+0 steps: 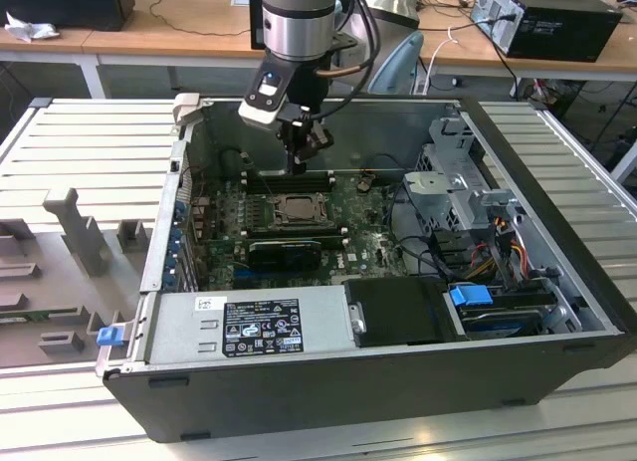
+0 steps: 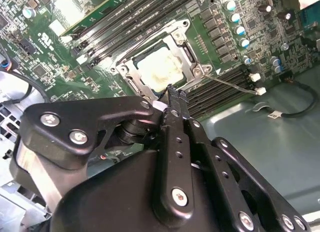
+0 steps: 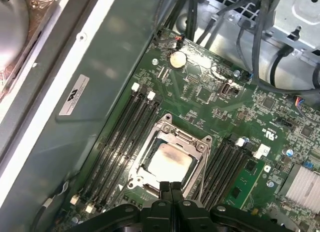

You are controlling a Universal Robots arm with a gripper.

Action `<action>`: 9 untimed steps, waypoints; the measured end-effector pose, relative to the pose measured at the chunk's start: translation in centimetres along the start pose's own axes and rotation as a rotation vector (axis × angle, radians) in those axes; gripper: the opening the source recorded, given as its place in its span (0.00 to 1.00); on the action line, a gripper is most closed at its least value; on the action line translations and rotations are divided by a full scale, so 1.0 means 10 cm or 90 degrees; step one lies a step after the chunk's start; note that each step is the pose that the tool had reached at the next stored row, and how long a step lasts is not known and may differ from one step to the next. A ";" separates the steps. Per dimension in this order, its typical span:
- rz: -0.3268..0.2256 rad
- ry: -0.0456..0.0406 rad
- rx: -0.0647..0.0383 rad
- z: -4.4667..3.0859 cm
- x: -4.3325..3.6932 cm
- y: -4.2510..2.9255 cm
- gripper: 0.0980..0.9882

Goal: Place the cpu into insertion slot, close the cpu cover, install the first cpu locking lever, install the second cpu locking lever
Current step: 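Install the first cpu locking lever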

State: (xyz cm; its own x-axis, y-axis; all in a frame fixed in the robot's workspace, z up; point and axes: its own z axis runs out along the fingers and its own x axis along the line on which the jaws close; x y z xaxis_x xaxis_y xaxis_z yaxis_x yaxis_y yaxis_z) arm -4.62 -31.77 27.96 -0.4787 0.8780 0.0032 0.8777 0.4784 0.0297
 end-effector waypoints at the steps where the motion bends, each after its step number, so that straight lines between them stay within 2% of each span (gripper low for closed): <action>1: -0.009 0.0003 0.000 0.000 0.000 0.000 0.01; 9: -0.062 0.0018 0.000 0.000 -0.001 0.002 0.01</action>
State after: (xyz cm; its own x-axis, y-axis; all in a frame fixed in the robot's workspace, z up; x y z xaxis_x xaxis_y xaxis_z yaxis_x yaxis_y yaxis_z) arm -4.60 -31.77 27.96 -0.5613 0.8276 0.0031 0.8273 0.5609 0.0298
